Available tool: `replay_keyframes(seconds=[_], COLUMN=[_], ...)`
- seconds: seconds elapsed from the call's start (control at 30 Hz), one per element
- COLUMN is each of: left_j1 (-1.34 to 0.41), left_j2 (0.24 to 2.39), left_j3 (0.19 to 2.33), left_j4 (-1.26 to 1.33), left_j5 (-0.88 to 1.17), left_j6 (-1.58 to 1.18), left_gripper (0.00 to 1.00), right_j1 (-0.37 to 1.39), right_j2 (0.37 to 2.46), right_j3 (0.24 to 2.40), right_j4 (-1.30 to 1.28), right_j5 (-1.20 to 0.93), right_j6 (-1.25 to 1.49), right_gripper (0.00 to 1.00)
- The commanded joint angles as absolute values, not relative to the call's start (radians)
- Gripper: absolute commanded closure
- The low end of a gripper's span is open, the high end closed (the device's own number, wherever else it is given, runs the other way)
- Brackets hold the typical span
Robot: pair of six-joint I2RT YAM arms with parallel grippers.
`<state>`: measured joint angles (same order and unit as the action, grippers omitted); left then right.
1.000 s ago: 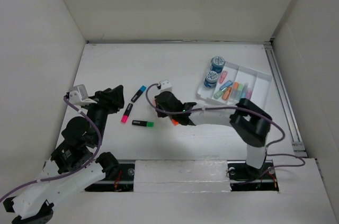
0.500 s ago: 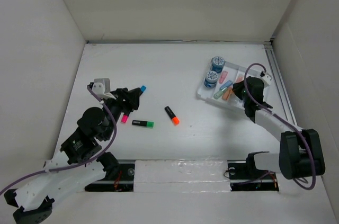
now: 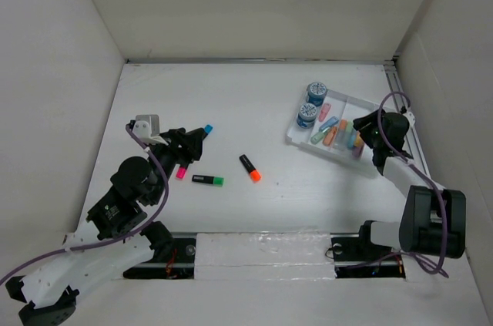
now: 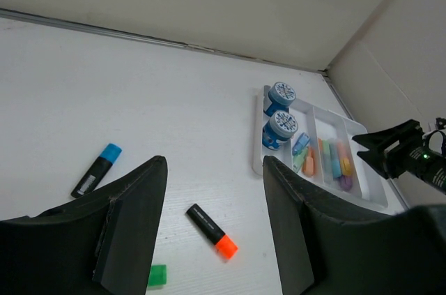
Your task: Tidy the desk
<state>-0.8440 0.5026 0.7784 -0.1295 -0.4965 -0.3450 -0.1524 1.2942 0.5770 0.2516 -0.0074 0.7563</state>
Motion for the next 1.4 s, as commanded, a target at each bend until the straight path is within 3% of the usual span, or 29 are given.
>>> replay_keyframes(seconds=[0.0,0.07,0.1,0.13,0.23,0.27,0.37,0.4,0.43,0.5,0.57,0.67,0.9,0.97,1.0,1.1,1.27,1.37], left_j1=[-0.842,-0.842,-0.842,-0.842,-0.842,-0.842,-0.842,-0.842,-0.842,-0.842,-0.842,-0.842,-0.842,-0.842,-0.842,-0.842,-0.842,-0.842], left_j2=[0.508,0.509,0.509,0.508,0.508,0.506,0.5,0.499,0.499,0.502,0.505,0.505,0.502,0.503,0.503,0.506,0.506,0.505], left_j3=[0.807,0.805,0.805,0.805,0.805,0.804,0.802,0.801,0.801,0.801,0.802,0.802,0.802,0.801,0.804,0.805,0.804,0.805], left_j4=[-0.095,-0.097,-0.097,-0.095,-0.098,-0.098,-0.098,-0.097,-0.097,-0.097,-0.097,-0.095,-0.092,-0.091,-0.091,-0.089,-0.087,-0.087], left_j5=[-0.489,-0.494,-0.495,-0.5,-0.505,-0.514,-0.525,-0.525,-0.523,-0.522,-0.522,-0.517,-0.512,-0.509,-0.509,-0.506,-0.506,-0.503], left_j6=[-0.333,-0.331,-0.331,-0.331,-0.333,-0.334,-0.336,-0.334,-0.334,-0.334,-0.334,-0.334,-0.334,-0.334,-0.334,-0.333,-0.333,-0.331], left_gripper=[0.47,0.47,0.47,0.47,0.47,0.47,0.47,0.47,0.47,0.47,0.47,0.47,0.47,0.47,0.47,0.47,0.47,0.47], right_j1=[-0.14,-0.08,-0.043,0.109,0.233,0.358,0.588,0.639,0.685,0.798,0.859,0.955,0.974,0.983,0.983,0.992,0.91,0.758], right_j2=[1.226,1.204,1.198,1.21,1.267,1.293,1.426,1.465,1.497,1.601,1.693,1.774,1.87,1.91,1.922,1.915,1.7,1.571], right_j3=[0.604,0.591,0.589,0.606,0.659,0.678,0.782,0.81,0.863,0.917,1.001,1.074,1.094,1.104,1.115,1.114,1.045,0.947], right_j4=[0.304,0.348,0.365,0.359,0.341,0.31,0.229,0.212,0.187,0.114,0.028,-0.052,-0.097,-0.132,-0.14,-0.141,-0.055,0.024], right_j5=[-0.063,-0.098,-0.107,-0.103,-0.081,-0.069,-0.006,0.047,0.119,0.201,0.293,0.366,0.409,0.449,0.465,0.495,0.511,0.485], right_j6=[0.746,0.736,0.724,0.692,0.634,0.618,0.552,0.531,0.519,0.494,0.471,0.459,0.502,0.508,0.515,0.532,0.563,0.594], right_gripper=[0.43,0.66,0.9,1.0,1.0,1.0,0.7,0.47,0.39,0.29,0.28,0.3,0.4,0.58,0.78,0.96,0.97,0.97])
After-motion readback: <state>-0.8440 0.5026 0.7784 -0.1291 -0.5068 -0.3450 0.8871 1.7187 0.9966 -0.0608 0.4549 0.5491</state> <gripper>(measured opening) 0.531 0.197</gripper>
